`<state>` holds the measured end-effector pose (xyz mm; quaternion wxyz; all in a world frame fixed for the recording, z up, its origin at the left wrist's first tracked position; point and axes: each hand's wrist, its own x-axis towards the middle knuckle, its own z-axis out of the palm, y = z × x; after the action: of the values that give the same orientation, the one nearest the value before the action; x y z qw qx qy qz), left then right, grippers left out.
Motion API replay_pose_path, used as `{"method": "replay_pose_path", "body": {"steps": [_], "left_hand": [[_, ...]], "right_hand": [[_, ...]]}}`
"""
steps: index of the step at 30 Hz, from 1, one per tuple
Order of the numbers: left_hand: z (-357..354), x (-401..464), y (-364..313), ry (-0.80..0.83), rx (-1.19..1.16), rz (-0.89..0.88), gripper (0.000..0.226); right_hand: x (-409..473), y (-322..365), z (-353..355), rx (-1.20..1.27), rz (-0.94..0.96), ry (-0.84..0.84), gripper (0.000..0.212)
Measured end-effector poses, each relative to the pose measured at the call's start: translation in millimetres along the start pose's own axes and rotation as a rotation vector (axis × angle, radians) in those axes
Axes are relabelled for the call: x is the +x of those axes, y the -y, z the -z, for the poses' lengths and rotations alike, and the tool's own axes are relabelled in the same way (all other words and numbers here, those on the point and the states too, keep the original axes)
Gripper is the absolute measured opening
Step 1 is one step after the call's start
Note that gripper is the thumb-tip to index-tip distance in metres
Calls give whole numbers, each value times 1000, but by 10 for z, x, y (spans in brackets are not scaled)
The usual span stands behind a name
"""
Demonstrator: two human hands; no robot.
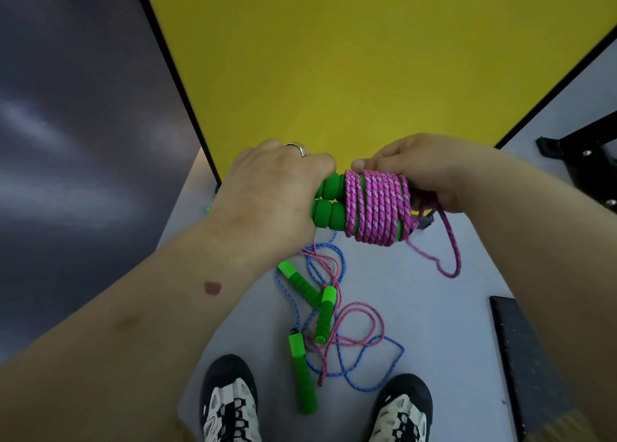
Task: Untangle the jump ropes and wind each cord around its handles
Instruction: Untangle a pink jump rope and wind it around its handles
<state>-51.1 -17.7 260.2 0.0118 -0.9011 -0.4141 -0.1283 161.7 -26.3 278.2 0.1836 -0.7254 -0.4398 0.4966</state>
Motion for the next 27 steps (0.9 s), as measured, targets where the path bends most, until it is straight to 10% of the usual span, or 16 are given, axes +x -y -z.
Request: {"method": "replay_pose_path", "body": {"steps": [4, 13, 27], "left_hand": [[-24, -9, 43, 32, -41, 5, 28], [40, 29, 85, 49, -184, 179, 26], [-113, -20, 29, 38, 14, 140, 35]], "right_hand": [[43, -240, -83, 170, -92, 101, 10], [-135, -510, -409, 354, -112, 218, 23], [-725, 174, -498, -266, 283, 21, 37]]}}
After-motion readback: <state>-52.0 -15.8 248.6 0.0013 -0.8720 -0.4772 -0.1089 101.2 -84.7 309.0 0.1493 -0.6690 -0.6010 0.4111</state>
